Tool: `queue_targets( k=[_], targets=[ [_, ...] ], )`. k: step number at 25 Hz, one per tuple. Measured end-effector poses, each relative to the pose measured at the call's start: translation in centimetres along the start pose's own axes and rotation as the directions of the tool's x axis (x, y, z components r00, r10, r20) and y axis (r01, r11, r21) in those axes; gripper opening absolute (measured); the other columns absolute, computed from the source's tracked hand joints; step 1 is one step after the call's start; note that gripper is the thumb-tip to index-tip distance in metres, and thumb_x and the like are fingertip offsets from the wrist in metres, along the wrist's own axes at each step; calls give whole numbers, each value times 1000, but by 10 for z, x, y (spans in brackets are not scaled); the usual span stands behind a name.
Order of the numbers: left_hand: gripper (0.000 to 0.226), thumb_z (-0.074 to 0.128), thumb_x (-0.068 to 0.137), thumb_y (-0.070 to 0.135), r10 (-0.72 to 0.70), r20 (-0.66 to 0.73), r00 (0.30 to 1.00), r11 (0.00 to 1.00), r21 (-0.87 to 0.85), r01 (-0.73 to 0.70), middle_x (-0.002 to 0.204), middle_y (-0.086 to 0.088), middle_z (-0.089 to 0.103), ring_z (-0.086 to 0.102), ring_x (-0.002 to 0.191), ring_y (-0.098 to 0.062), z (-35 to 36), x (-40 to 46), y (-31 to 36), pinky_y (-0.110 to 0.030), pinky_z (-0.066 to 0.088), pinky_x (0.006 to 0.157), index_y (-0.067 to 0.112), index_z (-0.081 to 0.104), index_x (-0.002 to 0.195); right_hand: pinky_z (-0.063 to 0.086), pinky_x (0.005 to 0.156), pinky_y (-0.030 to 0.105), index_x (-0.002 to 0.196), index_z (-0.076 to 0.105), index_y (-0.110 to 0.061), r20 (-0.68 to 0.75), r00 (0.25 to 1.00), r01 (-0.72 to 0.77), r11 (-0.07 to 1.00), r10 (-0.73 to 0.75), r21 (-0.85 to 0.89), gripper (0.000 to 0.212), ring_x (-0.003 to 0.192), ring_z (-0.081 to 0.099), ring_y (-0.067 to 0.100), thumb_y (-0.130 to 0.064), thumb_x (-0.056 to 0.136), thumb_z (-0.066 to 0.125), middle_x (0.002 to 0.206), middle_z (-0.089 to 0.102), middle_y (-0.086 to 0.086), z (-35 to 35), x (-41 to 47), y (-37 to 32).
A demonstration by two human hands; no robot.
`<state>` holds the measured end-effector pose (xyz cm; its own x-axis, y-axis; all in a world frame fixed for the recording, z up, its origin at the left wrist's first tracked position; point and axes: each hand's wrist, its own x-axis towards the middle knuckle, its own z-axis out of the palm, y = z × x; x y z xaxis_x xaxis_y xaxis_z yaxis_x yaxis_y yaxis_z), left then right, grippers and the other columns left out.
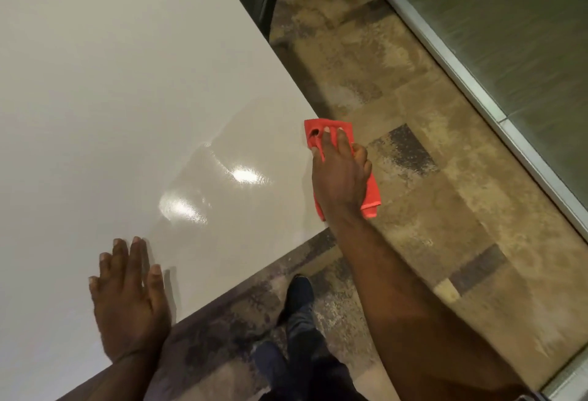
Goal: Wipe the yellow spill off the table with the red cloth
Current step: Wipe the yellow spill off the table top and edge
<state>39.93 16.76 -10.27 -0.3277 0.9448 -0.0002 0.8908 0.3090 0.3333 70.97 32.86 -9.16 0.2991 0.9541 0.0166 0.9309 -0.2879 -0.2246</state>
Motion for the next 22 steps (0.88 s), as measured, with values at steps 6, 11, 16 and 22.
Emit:
queue_targets(
  k=[6,11,16,22],
  targets=[
    [61,18,101,45,41,-20,999,999,4,-40,158,-18,32,25,146,-40,0,0,-1,-56,17,116,13,36,150,37,95,46,141,48,-20,-58,995,-78,997,77,-6,47,117,49,35,-36,97,51,146,50,6,-3,-28,12],
    [61,18,102,44,66,-46,997,998,-19,-66,160,-15,30,22,148,-36,1,-2,-2,-51,11,119,13,33,152,36,99,44,143,45,-19,-62,998,-14,996,9,-85,47,122,45,32,-31,97,50,152,42,5,0,-32,-7],
    [63,19,100,42,84,-64,994,995,-49,-87,159,-16,31,23,148,-37,-2,-4,1,-51,11,120,10,34,152,33,106,45,145,41,-21,-1,986,168,985,-168,46,49,135,37,31,-26,97,52,156,36,2,6,-80,-52],
    [62,18,102,45,109,-125,986,992,-53,-116,158,-17,33,24,148,-38,1,-3,-1,-52,11,120,11,35,151,32,107,44,143,44,-24,14,964,263,957,-267,125,50,134,37,27,-25,94,52,155,37,-1,24,-148,-100]
  ],
)
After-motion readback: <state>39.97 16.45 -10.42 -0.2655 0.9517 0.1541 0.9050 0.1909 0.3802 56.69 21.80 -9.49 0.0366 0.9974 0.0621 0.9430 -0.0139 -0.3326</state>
